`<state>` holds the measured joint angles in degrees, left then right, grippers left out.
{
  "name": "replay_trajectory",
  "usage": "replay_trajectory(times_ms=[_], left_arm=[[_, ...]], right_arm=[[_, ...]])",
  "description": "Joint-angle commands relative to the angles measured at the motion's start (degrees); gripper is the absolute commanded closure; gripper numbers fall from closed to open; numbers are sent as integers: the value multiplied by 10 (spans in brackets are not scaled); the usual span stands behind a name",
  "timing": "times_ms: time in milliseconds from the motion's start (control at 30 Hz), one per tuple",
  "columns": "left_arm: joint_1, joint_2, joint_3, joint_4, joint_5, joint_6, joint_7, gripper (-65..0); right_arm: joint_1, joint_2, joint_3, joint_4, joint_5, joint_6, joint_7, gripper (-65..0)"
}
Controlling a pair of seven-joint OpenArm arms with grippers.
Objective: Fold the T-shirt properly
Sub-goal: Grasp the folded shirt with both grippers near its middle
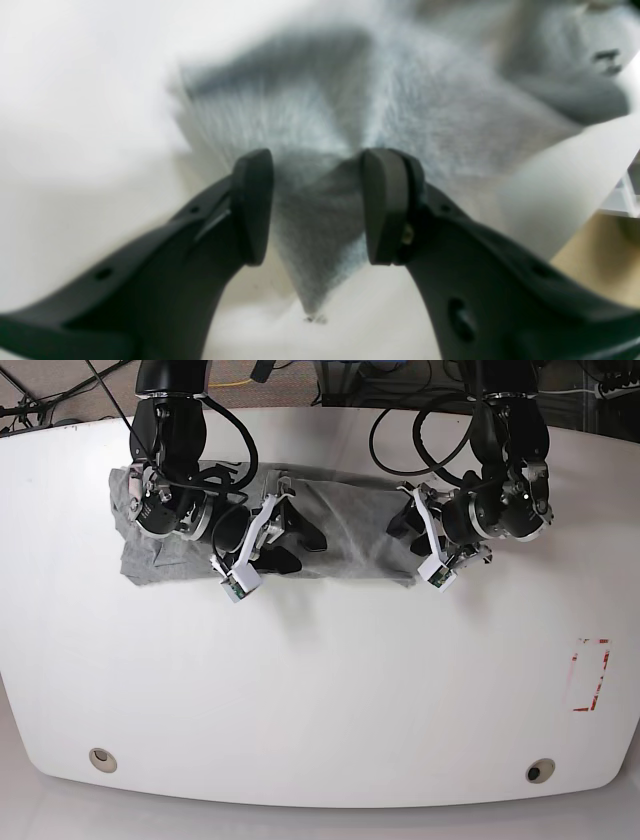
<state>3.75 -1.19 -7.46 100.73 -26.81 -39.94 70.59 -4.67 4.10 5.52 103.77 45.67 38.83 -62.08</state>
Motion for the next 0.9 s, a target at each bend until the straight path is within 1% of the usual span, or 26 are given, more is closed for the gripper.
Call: replay_trajectory(times_ms=[0,33,100,167,267,333,467,700,867], left_arm=[[-13,-2,-1,-32,-11,-1,-12,-257],[-13,-2,-1,-42,-11,-1,-13,-257],[-12,-3,-1,-50,-11,-1,-26,-257],[-9,-11,-1,-51,-11,-1,-52,-257],[-9,-12,0,-54,-11,-1,-72,-257],[-9,-12,0,-54,-11,-1,-72,-257],[-11,-13,0,-55,-11,-1,-72,-257],[-9,-15,0,-57,-10,-1,-73,-258],[-9,-31,13,-57,-10,-1,-74,-261]], right_arm=[[8,-8,-19,-12,6,2,11,-333],[9,-9,-24,-22,1,2,13,-323],[11,-18,-34,-46,-11,2,19,-274],[11,-23,-36,-72,-26,2,42,-198],[15,-25,-46,-120,-47,2,75,-135],[24,-21,-55,-155,-61,2,89,-130],[25,1,-55,-193,-77,3,112,-127],[25,68,-53,-205,-71,3,147,-127],[34,96,-53,-205,-71,3,152,-127]])
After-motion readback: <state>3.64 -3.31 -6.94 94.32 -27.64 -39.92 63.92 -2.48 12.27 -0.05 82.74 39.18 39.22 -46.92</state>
